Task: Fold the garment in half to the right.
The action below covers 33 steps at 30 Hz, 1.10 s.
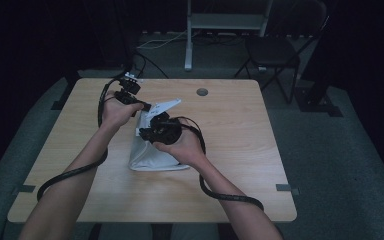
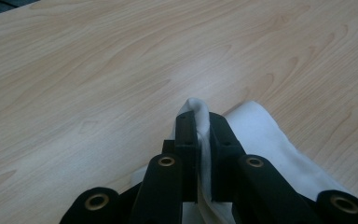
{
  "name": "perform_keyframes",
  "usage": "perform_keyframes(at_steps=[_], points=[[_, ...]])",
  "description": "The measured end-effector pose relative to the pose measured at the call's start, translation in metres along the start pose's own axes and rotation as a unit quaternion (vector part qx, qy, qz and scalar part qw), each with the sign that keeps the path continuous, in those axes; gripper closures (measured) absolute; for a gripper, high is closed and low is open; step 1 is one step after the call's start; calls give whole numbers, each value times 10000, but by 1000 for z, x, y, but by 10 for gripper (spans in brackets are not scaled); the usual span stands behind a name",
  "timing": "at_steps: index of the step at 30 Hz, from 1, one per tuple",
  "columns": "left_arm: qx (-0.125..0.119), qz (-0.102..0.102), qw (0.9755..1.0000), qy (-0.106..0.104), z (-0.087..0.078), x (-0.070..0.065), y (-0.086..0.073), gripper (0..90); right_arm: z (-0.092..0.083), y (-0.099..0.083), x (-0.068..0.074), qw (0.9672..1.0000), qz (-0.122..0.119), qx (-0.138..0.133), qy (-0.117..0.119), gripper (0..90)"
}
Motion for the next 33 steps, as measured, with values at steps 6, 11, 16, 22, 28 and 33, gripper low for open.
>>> perform_keyframes(at_steps=[6, 11, 16, 22, 28, 33], points=[[15, 39, 10000, -47, 6, -5, -1, 844, 0, -6, -1, 10000, 32, 14, -5, 814], [6, 30, 10000, -83, 10, -9, -1, 843, 0, -10, 0, 10000, 17, 51, -46, 814], [11, 59, 9999, -90, 13, -12, -2, 844, 0, -15, -1, 9999, 87, 68, -53, 813], [5, 84, 9999, -67, 14, -14, -1, 844, -2, -18, -4, 9999, 156, 3, -70, 813], [38, 153, 9999, -25, 17, -16, -3, 843, -1, -23, -6, 9998, 195, -41, -83, 813], [55, 168, 9998, -29, 20, -19, -3, 843, -1, -29, -7, 9996, 251, -30, -89, 813]])
Point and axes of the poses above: each handheld gripper's, and its own axes: z roughly forward along the jaws, y roughly out of its top, x roughly to its left, the point moved 9 cm from there along z, roughly forward along the jaws, and after that the axes turned 1 degree about -z, right-handed, at the moved point
